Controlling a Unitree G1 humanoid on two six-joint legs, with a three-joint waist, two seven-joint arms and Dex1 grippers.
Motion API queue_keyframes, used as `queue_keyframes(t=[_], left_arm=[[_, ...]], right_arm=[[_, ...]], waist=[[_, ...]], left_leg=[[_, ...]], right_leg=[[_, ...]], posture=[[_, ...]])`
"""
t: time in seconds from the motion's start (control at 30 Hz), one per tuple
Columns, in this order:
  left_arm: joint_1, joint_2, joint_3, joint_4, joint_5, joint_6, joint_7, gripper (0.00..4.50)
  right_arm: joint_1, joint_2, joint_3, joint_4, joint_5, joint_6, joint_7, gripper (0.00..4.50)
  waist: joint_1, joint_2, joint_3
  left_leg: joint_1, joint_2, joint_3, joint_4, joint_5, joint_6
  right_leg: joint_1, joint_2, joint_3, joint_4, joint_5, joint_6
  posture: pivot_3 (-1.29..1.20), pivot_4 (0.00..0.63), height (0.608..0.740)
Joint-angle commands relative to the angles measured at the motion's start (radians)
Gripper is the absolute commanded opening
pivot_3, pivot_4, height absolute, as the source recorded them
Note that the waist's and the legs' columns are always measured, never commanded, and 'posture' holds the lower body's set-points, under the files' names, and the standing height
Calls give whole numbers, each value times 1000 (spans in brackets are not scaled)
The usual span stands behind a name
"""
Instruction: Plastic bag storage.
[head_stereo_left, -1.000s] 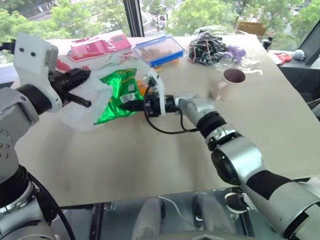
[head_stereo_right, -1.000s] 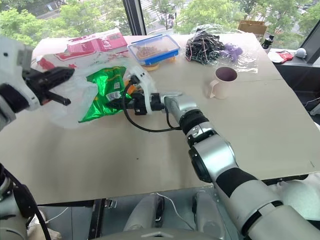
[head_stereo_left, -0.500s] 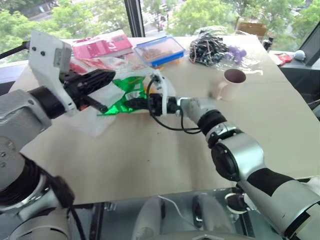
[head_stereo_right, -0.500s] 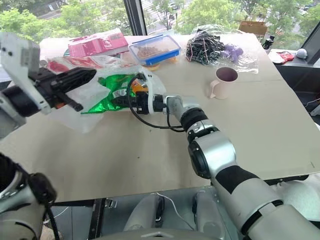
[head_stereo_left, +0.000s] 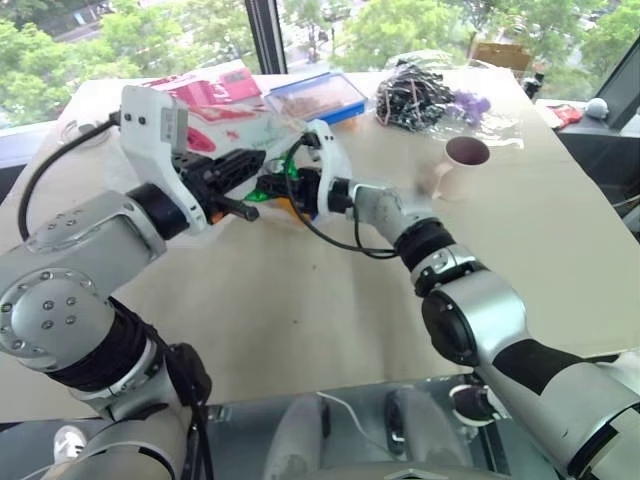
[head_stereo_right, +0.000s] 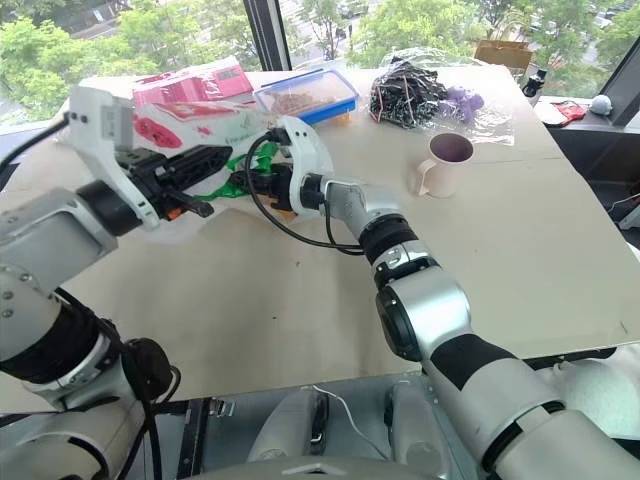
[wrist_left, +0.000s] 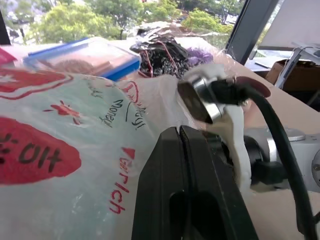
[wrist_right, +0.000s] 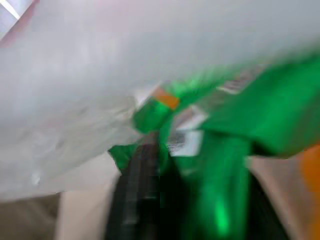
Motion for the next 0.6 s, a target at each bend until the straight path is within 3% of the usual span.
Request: queue_keyframes(t=[0.03, 0.13, 0.3, 0.6], left_arm=[[17, 9, 0, 7, 5, -29, -1, 0], [-6, 17, 4, 73, 14, -68, -4, 0], [-24, 23, -14, 143, 3, -111, -14, 0], [-48, -29, -56, 176, -31, -127, -8, 0]], right_arm=[[76, 209, -14, -76, 64, 45, 20, 3074], [154, 129, 33, -215, 98, 161, 94, 4458], [217, 94, 31, -332, 143, 243, 45, 4458], [210, 198, 123, -294, 85, 99, -34, 4458]], waist=[[0, 0, 0], [1, 0, 0], [3, 0, 0], [0, 0, 0]], left_leg=[[0, 0, 0, 0, 0, 0], [0, 0, 0, 0, 0, 0], [0, 0, 0, 0, 0, 0], [0, 0, 0, 0, 0, 0]], right_leg=[[0, 0, 0, 0, 0, 0], [0, 0, 0, 0, 0, 0], [0, 0, 0, 0, 0, 0], [0, 0, 0, 0, 0, 0]], posture=[[0, 150, 740], [0, 150, 740], [0, 150, 740], [0, 150, 740]])
